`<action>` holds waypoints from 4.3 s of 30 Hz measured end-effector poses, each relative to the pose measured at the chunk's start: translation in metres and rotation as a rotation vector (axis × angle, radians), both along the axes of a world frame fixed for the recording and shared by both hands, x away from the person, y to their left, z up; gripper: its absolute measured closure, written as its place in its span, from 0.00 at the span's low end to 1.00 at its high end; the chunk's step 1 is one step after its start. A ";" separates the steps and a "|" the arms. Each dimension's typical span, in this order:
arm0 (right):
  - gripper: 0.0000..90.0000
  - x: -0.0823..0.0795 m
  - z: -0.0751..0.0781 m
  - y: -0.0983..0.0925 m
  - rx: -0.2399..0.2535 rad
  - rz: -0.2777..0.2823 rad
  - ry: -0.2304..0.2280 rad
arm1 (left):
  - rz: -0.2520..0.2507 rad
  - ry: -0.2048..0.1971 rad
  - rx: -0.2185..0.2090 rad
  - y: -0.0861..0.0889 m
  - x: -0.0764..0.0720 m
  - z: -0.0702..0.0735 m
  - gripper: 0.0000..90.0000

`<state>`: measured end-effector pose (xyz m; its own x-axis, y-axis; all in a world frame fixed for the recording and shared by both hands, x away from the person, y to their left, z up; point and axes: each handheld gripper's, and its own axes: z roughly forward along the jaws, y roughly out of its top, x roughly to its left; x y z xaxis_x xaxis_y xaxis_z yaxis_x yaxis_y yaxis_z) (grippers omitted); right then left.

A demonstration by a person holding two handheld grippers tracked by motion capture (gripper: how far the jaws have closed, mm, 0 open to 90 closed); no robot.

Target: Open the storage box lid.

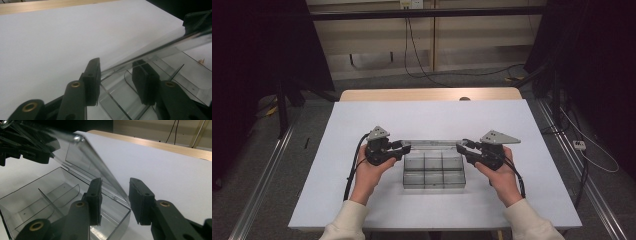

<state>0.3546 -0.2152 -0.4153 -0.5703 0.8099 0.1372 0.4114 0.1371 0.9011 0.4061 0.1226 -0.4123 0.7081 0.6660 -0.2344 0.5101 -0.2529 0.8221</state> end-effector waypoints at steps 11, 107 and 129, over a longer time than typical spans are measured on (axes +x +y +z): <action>0.71 0.008 -0.002 0.002 -0.001 -0.010 0.002 | -0.005 -0.004 0.005 -0.003 0.004 0.002 0.70; 0.56 0.054 -0.028 0.018 0.015 -0.086 0.063 | 0.089 0.043 -0.038 -0.021 0.038 -0.020 0.67; 0.50 0.057 -0.033 0.020 0.019 -0.096 0.097 | 0.090 0.077 -0.040 -0.024 0.043 -0.025 0.60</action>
